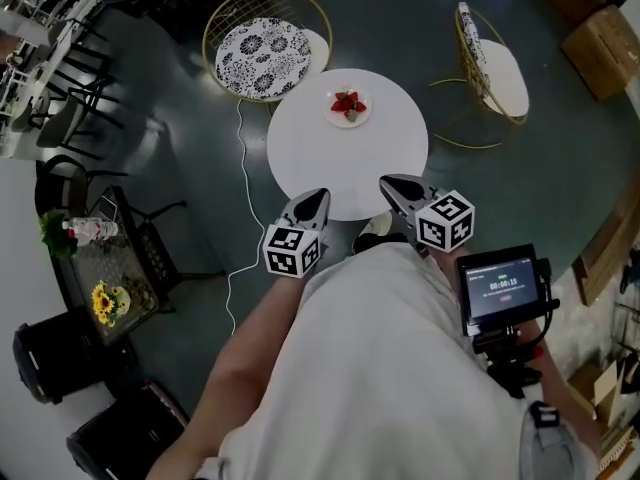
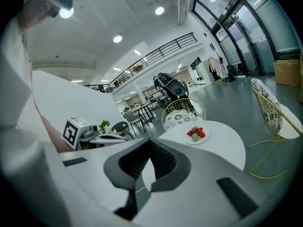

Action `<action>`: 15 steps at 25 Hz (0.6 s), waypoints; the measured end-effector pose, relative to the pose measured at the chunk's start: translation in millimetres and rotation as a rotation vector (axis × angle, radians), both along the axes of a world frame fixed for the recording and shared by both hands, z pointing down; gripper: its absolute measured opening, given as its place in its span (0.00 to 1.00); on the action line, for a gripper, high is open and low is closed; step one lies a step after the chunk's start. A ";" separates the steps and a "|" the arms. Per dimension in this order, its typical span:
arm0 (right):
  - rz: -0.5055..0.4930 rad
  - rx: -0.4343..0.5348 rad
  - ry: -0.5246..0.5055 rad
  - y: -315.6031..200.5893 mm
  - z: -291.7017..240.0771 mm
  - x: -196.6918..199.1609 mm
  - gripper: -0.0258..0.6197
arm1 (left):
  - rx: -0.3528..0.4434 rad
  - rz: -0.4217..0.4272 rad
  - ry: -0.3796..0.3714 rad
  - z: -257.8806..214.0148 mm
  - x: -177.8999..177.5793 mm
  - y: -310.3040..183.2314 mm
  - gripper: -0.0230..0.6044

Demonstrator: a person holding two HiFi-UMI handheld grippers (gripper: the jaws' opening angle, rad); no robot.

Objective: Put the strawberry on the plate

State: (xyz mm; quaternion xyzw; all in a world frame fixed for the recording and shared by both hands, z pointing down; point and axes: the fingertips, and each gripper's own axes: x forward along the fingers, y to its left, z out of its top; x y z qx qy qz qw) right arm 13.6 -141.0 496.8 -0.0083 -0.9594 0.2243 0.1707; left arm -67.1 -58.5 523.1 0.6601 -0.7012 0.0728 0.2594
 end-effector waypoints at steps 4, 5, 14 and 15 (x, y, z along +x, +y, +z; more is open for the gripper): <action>0.002 0.006 -0.007 7.7 -4.8 6.9 0.05 | 0.006 0.010 -0.008 -6.4 8.0 7.6 0.05; 0.001 0.007 -0.010 9.8 -6.1 8.0 0.05 | 0.008 0.010 -0.009 -7.7 9.3 9.6 0.05; -0.010 0.005 -0.007 2.8 -2.3 18.1 0.05 | 0.011 0.001 -0.016 -7.7 21.1 1.8 0.05; -0.009 0.005 -0.007 0.0 -1.6 17.6 0.05 | 0.010 0.001 -0.016 -7.3 21.0 0.0 0.05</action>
